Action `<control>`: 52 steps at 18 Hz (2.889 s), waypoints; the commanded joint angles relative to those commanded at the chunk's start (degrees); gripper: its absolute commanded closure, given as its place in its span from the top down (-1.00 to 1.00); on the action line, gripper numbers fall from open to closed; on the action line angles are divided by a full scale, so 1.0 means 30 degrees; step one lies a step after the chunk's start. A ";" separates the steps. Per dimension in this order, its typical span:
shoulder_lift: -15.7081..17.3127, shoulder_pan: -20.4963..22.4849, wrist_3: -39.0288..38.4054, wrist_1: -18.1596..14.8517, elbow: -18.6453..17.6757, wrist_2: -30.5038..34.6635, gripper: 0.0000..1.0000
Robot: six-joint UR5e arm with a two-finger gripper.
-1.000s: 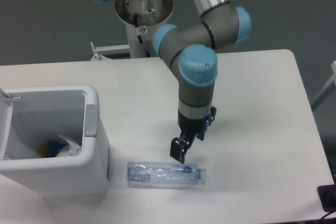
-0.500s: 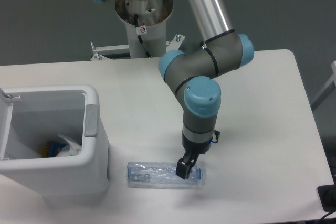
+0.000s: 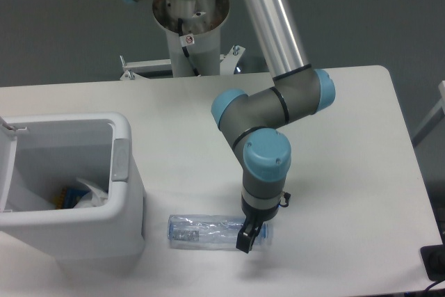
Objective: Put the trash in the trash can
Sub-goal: 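Lower the gripper onto the cap end of the clear water bottle, then close the gripper around the bottle near its cap and lift, then swing the held bottle over the bin and lower it inside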
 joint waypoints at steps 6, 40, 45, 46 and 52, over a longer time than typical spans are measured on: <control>-0.0442 -0.0294 -0.0030 -0.0092 -0.0029 0.0264 1.00; 0.3833 0.1287 0.1312 -0.0064 0.3891 0.0293 0.33; 0.5650 0.1229 0.2197 0.3794 0.5038 -0.2073 0.33; 0.5884 0.1170 0.2313 0.4732 0.5272 -0.3066 0.32; 0.6617 -0.0436 0.7465 0.5620 0.5012 -0.5565 0.32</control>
